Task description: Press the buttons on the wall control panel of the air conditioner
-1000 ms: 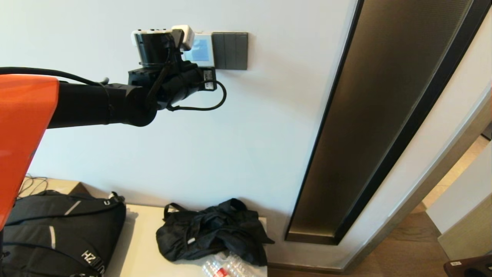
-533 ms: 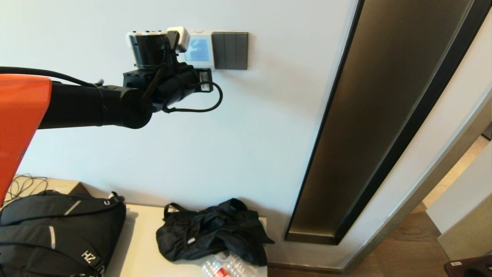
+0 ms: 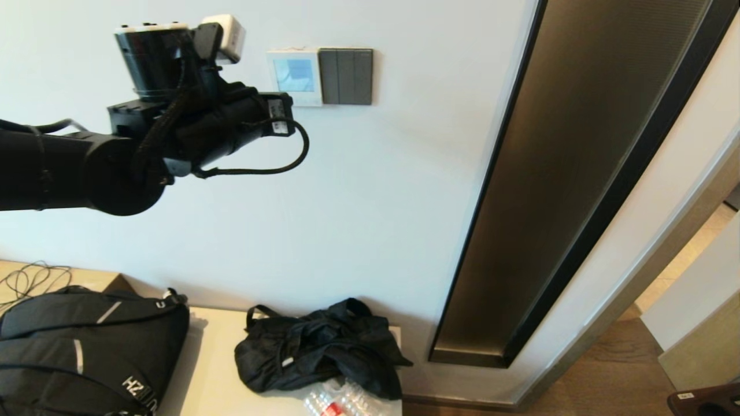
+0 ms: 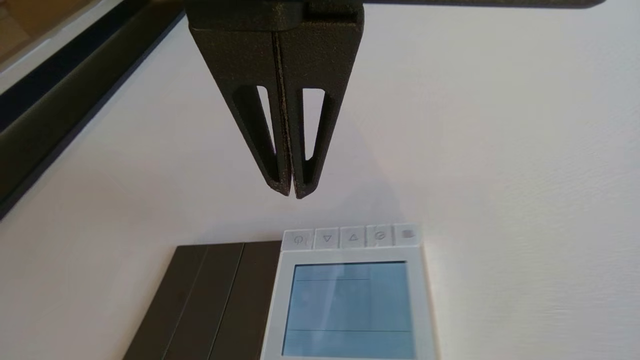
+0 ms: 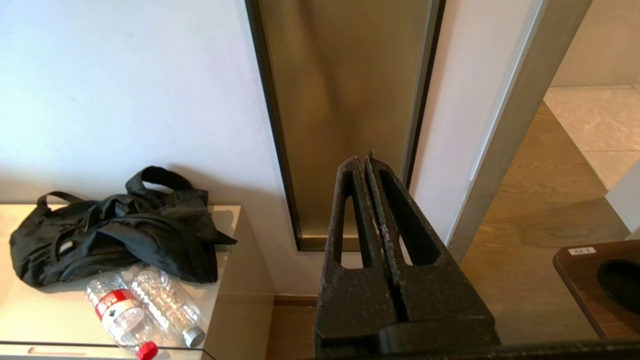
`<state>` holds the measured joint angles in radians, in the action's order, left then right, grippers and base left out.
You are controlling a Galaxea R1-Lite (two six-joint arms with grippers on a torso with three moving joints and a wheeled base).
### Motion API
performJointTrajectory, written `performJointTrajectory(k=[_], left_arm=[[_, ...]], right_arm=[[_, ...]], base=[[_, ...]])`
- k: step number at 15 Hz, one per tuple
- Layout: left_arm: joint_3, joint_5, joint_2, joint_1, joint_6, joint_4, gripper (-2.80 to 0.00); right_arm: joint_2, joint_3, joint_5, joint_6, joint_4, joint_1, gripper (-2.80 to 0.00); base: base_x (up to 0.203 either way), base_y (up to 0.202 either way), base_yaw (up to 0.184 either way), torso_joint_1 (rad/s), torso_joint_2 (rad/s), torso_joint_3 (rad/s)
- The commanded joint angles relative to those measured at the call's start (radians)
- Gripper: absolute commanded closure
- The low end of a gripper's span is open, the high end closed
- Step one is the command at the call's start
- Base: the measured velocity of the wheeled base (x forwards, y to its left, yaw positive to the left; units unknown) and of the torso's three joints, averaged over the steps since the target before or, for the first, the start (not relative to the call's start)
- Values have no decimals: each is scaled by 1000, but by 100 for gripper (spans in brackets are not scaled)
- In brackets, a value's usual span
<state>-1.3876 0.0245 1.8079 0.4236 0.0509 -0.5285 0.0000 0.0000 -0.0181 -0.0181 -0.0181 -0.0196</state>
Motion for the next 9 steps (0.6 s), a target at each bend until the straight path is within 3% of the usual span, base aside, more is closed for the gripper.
performJointTrajectory(k=[1,5,9], left_arm=[[163,-1,-209,-20,1,-21,0],[433,3,-542,-69,0,-24,0],[692,-3,-875,-245,-2,46,0]], right_arm=[[2,1,0,0,0,0,0],[2,0,0,0,0,0,0],[2,0,0,0,0,0,0]], base=[[0,0,0,0,0,0],[0,0,0,0,0,0],[0,0,0,0,0,0]])
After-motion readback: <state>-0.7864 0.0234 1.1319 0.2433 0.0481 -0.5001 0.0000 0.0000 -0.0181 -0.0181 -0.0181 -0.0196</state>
